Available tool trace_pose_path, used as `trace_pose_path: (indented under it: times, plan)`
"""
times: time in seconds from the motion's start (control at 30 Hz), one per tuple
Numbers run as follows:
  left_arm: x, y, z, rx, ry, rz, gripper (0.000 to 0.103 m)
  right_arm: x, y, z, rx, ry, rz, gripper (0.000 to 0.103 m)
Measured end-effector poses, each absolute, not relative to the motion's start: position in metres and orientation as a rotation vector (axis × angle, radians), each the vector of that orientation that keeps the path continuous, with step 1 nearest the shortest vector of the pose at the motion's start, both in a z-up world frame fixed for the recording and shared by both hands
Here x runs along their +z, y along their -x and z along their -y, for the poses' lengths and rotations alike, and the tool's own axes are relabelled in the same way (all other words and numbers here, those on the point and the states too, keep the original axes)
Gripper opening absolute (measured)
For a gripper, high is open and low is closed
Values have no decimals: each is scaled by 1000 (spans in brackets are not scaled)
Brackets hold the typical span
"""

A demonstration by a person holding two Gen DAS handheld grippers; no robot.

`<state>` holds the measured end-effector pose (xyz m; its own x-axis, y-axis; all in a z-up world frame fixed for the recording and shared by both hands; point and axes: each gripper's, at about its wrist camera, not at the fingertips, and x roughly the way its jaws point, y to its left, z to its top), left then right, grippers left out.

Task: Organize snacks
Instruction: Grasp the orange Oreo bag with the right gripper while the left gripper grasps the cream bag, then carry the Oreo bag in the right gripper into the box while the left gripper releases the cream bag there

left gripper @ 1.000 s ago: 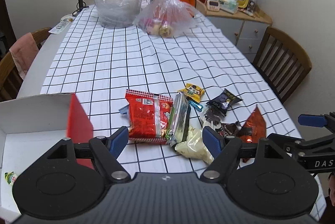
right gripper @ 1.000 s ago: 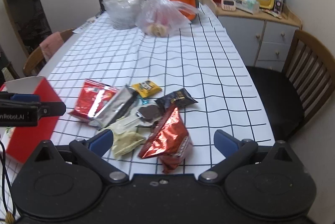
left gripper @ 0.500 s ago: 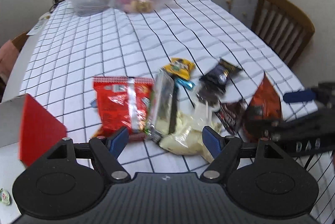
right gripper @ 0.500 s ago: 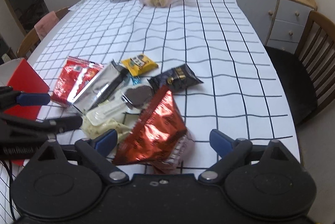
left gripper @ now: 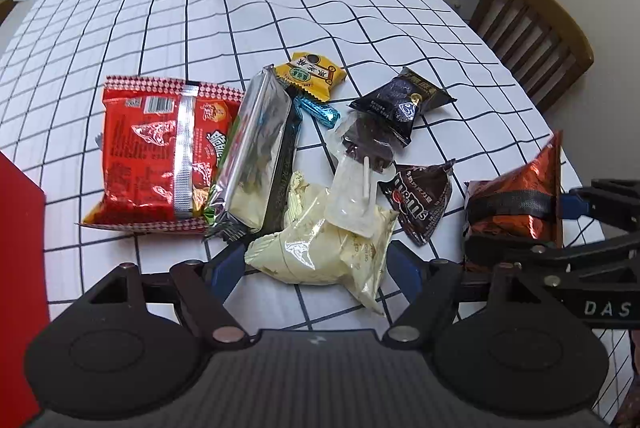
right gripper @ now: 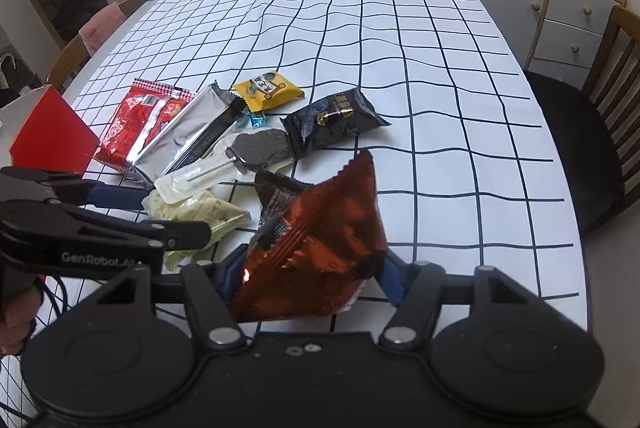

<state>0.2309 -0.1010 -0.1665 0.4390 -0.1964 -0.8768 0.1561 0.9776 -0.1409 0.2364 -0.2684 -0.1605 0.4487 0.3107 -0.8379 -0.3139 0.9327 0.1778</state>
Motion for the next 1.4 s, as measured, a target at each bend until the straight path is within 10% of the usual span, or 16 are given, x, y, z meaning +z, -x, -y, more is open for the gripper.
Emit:
trace_pose_path:
  times: [1.4]
  plan:
    - [-89,-137,26,-175,191,-986,61,-77,-138,221,441,8,-883,49]
